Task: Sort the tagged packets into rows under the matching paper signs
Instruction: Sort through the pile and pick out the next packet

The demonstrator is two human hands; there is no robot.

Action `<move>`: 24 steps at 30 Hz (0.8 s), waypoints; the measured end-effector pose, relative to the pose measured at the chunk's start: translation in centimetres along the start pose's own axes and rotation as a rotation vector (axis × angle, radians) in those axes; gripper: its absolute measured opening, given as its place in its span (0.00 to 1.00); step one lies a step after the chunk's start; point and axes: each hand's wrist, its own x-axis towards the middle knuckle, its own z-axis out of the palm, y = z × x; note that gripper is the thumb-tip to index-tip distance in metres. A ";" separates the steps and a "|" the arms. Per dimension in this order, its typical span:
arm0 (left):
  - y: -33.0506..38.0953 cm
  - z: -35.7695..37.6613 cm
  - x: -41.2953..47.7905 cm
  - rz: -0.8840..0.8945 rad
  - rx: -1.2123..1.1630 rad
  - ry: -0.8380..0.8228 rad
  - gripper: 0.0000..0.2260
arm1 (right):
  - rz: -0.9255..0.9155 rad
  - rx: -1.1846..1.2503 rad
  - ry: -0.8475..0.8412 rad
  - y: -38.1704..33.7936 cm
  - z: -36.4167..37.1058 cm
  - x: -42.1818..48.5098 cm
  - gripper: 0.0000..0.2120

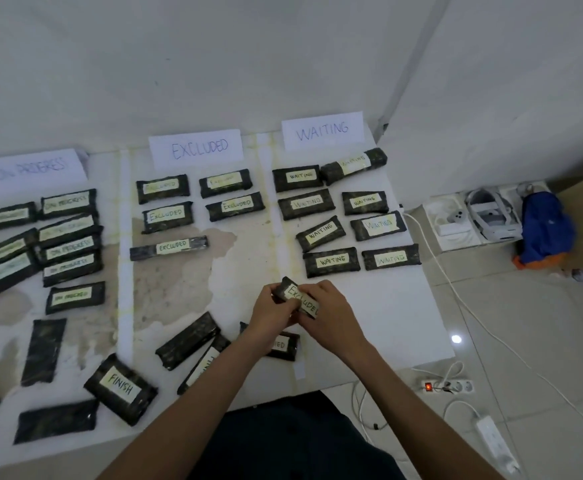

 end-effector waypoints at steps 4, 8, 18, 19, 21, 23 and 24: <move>1.5 -4.0 1.1 0.110 0.060 0.074 0.15 | -0.146 -0.096 -0.006 -2.3 1.4 3.5 0.20; 2.8 -8.5 3.0 0.180 0.195 0.198 0.17 | -0.209 -0.278 -0.012 -3.9 2.7 8.5 0.20; 3.2 -14.6 7.5 0.315 0.594 0.286 0.19 | -0.342 -0.379 -0.201 -4.5 6.2 19.0 0.21; 3.3 -14.7 7.9 0.334 0.628 0.272 0.19 | -0.357 -0.354 -0.188 -4.5 6.4 19.6 0.20; 3.5 -14.7 8.4 0.357 0.666 0.253 0.19 | -0.377 -0.305 -0.152 -4.6 6.7 20.6 0.19; 3.6 -14.7 8.8 0.381 0.677 0.247 0.19 | -0.387 -0.285 -0.133 -4.5 6.8 21.3 0.19; 3.6 -14.6 8.9 0.395 0.691 0.244 0.19 | -0.391 -0.289 -0.136 -4.5 6.8 21.4 0.19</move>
